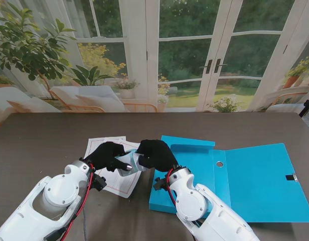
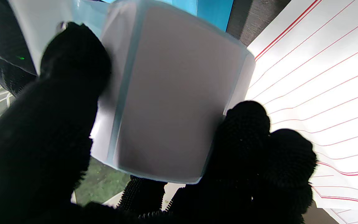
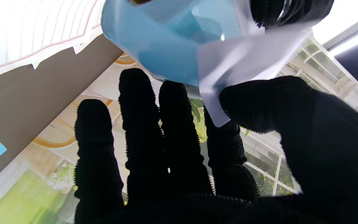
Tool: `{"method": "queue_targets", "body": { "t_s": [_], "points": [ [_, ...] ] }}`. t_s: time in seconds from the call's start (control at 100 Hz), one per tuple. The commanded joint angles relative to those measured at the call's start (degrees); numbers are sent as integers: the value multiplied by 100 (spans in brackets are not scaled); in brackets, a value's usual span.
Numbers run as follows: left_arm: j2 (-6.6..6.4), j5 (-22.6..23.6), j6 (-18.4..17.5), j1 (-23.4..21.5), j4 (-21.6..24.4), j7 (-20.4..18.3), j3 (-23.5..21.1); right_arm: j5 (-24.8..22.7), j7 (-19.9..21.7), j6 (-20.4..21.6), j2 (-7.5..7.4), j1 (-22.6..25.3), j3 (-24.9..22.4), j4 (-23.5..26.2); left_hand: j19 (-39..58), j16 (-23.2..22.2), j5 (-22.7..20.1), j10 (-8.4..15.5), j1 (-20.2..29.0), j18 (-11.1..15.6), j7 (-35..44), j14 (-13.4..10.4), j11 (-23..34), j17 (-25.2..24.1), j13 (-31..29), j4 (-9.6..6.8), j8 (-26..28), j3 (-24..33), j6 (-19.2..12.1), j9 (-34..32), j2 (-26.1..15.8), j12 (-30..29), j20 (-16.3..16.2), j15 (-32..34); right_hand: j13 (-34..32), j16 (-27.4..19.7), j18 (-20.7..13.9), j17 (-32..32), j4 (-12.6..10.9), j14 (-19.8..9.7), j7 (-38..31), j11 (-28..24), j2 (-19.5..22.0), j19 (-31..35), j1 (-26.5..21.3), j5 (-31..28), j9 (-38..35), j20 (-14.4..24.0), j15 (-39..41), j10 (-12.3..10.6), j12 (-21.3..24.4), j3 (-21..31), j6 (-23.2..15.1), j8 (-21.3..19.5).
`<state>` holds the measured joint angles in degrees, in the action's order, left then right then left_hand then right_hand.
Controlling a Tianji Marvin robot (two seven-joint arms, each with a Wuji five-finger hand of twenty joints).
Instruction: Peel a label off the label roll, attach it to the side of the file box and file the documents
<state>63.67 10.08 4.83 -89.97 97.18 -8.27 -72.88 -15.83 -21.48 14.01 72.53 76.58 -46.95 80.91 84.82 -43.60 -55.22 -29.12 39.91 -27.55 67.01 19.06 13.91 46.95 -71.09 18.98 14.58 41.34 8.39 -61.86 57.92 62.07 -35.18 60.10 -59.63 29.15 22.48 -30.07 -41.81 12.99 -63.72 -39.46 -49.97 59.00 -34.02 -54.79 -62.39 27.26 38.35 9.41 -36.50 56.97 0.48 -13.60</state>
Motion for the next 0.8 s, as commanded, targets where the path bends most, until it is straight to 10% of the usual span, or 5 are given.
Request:
{"method": "queue_targets", "body": {
  "t_s": [0.0,0.16,0.43,0.79],
  "points": [
    [29,-25,-34,42,90,-117,-2,59,42,11,90,29,44,0,119,-39,-62,1390,1351,164,382,-284,1174,-127,-106,-545,182,1645,275,-1379,-864,257,9,-70,-191,109,131,784,328,-32,-221,235,-189,87,-374,-296,-234,25,98,-259,-4,234,-396,-21],
    [32,-21,-16,33,84,-107,-12,57,67,55,76,29,34,-3,116,-42,-66,1390,1351,154,382,-280,1176,-128,-108,-544,182,1642,274,-1381,-866,258,11,-71,-277,118,87,742,-112,-103,-268,293,-223,150,-408,-430,-372,3,105,-366,-50,418,-628,-174],
    [45,-13,30,22,29,-59,-49,38,199,226,12,80,-40,33,118,-44,-65,1390,1355,158,382,-279,1174,-123,-108,-543,183,1637,275,-1379,-871,256,13,-72,-258,131,12,723,-2227,-155,-150,188,321,231,-157,-338,-272,-59,89,-459,-32,389,-699,-585],
    [71,-47,113,44,-86,17,-71,101,204,274,8,133,-90,75,121,-48,-61,1381,1357,149,377,-278,1174,-128,-108,-543,183,1630,285,-1375,-875,258,13,-71,-263,110,53,735,-3228,-92,-64,161,717,251,176,-333,-246,-104,62,-395,49,534,-587,-686]
  ]
}}
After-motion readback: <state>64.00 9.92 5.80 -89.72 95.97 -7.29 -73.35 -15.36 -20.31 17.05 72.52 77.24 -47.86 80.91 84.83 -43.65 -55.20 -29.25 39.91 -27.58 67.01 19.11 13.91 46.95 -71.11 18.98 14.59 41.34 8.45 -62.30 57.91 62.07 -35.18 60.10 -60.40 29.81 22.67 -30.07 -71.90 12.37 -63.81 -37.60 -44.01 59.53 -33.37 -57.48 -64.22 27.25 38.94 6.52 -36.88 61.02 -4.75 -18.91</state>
